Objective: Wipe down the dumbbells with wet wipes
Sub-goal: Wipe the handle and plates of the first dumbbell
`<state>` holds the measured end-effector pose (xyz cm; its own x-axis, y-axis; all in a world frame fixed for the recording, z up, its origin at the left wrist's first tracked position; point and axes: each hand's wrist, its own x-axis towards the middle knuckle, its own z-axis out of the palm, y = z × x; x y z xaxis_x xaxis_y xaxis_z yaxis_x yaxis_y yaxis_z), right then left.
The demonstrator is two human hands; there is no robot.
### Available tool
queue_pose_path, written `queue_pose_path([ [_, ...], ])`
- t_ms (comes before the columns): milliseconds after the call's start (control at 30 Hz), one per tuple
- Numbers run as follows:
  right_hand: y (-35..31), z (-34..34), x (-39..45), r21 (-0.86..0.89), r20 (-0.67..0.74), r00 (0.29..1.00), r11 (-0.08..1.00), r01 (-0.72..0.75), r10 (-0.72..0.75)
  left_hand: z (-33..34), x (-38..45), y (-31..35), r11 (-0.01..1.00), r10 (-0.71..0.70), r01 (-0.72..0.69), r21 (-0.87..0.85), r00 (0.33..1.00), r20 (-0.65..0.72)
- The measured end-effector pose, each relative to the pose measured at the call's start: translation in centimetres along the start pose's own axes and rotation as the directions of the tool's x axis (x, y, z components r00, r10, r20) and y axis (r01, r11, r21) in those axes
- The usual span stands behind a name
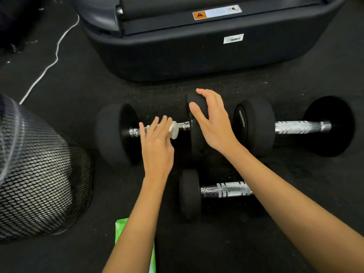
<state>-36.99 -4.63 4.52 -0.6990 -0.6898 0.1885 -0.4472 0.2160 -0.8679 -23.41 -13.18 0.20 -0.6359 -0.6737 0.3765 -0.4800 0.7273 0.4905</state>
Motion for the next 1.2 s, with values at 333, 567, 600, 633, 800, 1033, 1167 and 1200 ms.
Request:
queue_pose_path([
  [333, -2.0, -0.9, -0.9, -0.161, -0.042, 0.978, 0.968, 0.195, -0.204, -4.4, -1.0, 3.4, 0.531, -0.597, 0.459, -0.712, 0.799, 0.07],
  [567, -5.6, 0.7, -3.5, 0.094, 0.167, 0.93, 0.944, 0.317, -0.329, -7.8, -0.3, 3.7, 0.417, -0.546, 0.428, -0.802, 0.824, 0.156],
  [600, -5.8, 1.0, -3.5, 0.131, 0.196, 0.942, 0.959, 0.25, -0.272, -8.3, -0.2, 3.6, 0.441, -0.509, 0.408, -0.8, 0.848, 0.151],
  [633, -5.9, 1.3, -3.4, 0.166, 0.218, 0.951, 0.968, 0.187, -0.221, -8.7, 0.0, 3.4, 0.471, -0.467, 0.382, -0.795, 0.873, 0.143],
  [800, -6.6, 1.9, -3.1, 0.381, 0.205, 0.975, 0.924, 0.0, -0.084, -11.1, 0.6, 2.3, 0.74, -0.262, 0.195, -0.644, 0.965, -0.01],
  [1033, -5.9, 5.6, -2.3, -0.122, 0.274, 0.956, 0.983, 0.14, -0.102, -10.9, 2.1, -5.3, 0.997, -0.054, 0.053, 0.053, 0.999, 0.008],
  [1167, -5.2, 7.5, -1.0, -0.298, 0.167, 0.972, 0.931, 0.212, -0.168, -9.4, 0.8, -6.0, 0.989, -0.067, 0.058, 0.136, 0.996, 0.061],
  [1200, -5.0, 8.0, -0.9, -0.322, 0.172, 0.962, 0.911, 0.259, -0.213, -9.3, 0.6, -5.9, 0.989, -0.065, 0.058, 0.138, 0.997, 0.051],
])
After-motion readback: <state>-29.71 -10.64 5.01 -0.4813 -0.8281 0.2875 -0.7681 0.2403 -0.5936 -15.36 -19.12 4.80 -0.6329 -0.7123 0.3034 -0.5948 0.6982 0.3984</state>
